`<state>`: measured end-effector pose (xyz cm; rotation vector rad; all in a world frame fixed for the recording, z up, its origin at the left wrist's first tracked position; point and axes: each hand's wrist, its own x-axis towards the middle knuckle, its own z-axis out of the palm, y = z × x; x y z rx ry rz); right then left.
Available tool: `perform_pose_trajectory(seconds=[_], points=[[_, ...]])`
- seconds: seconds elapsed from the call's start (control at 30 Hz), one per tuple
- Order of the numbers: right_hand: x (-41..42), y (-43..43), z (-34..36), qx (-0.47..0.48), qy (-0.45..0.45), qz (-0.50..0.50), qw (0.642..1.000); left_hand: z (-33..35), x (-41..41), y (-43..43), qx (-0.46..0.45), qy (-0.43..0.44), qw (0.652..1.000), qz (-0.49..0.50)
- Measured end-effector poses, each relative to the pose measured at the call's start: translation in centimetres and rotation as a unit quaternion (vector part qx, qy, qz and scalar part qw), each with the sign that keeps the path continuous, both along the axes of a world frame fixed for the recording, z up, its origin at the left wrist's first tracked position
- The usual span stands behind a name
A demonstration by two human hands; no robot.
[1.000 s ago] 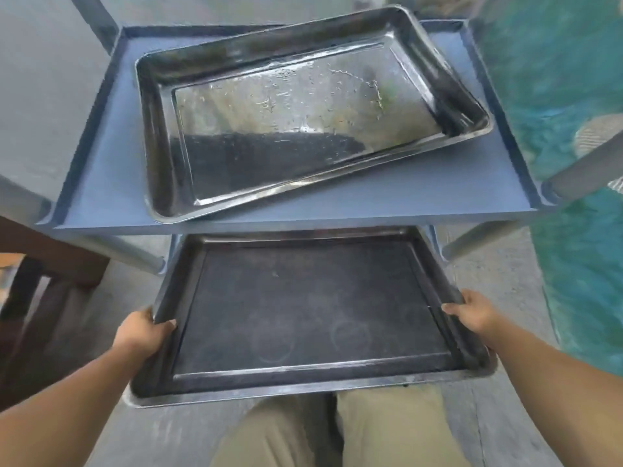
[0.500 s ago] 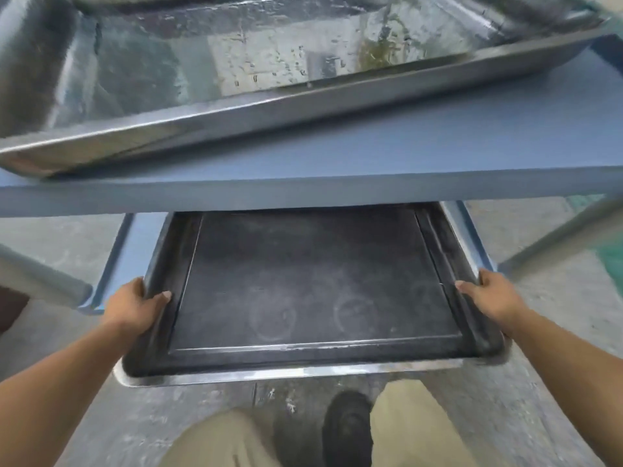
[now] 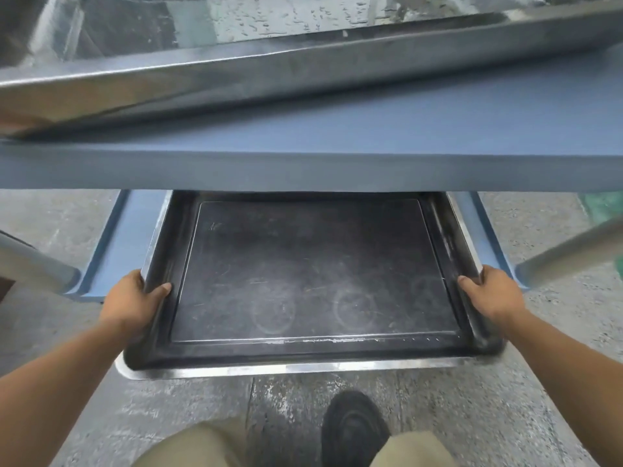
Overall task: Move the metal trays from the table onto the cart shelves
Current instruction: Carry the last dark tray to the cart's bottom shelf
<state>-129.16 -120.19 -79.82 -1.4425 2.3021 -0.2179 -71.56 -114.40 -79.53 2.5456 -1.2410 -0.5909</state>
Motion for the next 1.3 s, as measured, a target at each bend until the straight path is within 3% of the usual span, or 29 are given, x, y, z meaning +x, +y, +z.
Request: perform_pose_trajectory(seconds=[0.17,0.27,0.33,0.43,0.53,0.67,0.8,1.3], points=[[0.8,1.7,1.6,-0.034,0.034,0.002,0.999,1.0,-1.3,0.6,-0.030,-0.037,0.999,-0.015],[3.0,4.7,3.6,-0.109,0.048,0.096,0.988,2.0,-3.4,2.6,-0.103,-0.098,0.976,-0.167],[5.0,7.2,4.7,-0.102,-0.001,0.168,0.981,2.6,-4.8,4.3,-0.116,-0.055,0.949,-0.287],[8.5,10.8,5.3,-0.027,-0.011,0.271,0.962,3.1,-6.0,6.7,-0.051,-0.018,0.904,-0.424],[10.9,12.3,4.4,0.046,0.063,0.349,0.934,2.6,-6.4,7.5,0.061,-0.077,0.862,-0.498],[11.2,12.0,2.5,0.086,0.126,0.367,0.918,1.5,-7.1,7.7,0.143,-0.132,0.848,-0.492],[11.3,11.6,1.5,0.080,0.153,0.367,0.914,0.8,-7.1,7.7,0.153,-0.145,0.842,-0.497],[10.4,2.5,2.0,0.122,0.083,0.359,0.922,0.4,-10.2,1.1,0.162,-0.111,0.893,-0.406]])
